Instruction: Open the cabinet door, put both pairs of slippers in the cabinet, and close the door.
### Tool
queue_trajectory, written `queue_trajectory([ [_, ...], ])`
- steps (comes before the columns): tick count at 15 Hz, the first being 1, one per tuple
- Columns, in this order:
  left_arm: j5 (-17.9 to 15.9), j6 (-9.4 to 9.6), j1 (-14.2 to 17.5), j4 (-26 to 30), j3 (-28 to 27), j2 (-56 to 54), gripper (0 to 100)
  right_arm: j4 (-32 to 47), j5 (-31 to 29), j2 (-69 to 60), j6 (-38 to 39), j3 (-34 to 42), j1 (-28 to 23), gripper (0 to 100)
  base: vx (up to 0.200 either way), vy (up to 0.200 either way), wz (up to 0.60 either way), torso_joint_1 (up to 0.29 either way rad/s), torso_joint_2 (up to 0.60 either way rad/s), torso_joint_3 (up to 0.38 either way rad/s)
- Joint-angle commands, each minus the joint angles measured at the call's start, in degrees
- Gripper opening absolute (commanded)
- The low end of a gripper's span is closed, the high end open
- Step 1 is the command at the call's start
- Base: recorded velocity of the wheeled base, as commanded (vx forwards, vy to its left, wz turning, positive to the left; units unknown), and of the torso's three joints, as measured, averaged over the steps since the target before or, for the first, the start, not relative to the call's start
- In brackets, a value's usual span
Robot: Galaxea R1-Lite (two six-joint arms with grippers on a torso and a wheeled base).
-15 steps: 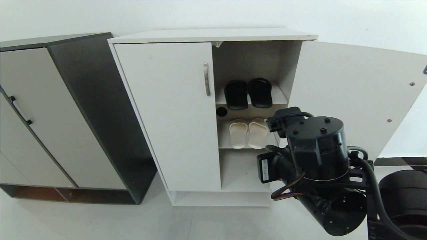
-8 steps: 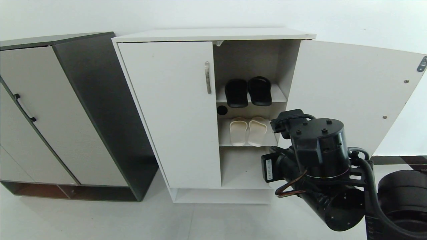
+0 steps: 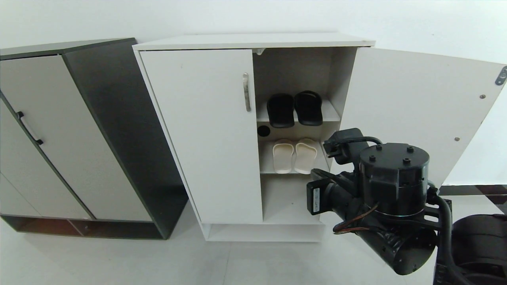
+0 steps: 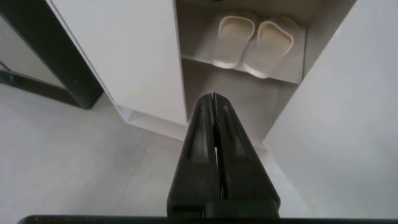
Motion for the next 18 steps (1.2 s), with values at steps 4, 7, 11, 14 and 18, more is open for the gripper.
queue_trajectory([
  [4,0.0,-0.02,0.0,0.0,0.0,0.0,0,-0.1,0.1,0.6,-0.2,0.7,-0.3,0,0.0,0.0,0.0,0.0,0.0,0.0],
  [7,0.0,-0.02,0.0,0.0,0.0,0.0,0,-0.1,0.1,0.7,-0.2,0.7,-0.3,0,0.0,0.0,0.0,0.0,0.0,0.0],
  [11,0.0,-0.02,0.0,0.0,0.0,0.0,0,-0.1,0.1,1.2,-0.2,0.7,-0.4,0,0.0,0.0,0.0,0.0,0.0,0.0],
  [14,0.0,-0.02,0.0,0.0,0.0,0.0,0,-0.1,0.1,1.4,-0.2,0.6,-0.7,0,0.0,0.0,0.0,0.002,-0.17,-0.246],
  [18,0.0,-0.02,0.0,0.0,0.0,0.0,0,-0.1,0.1,1.4,-0.2,0.7,-0.7,0,0.0,0.0,0.0,0.041,-0.44,-0.365],
])
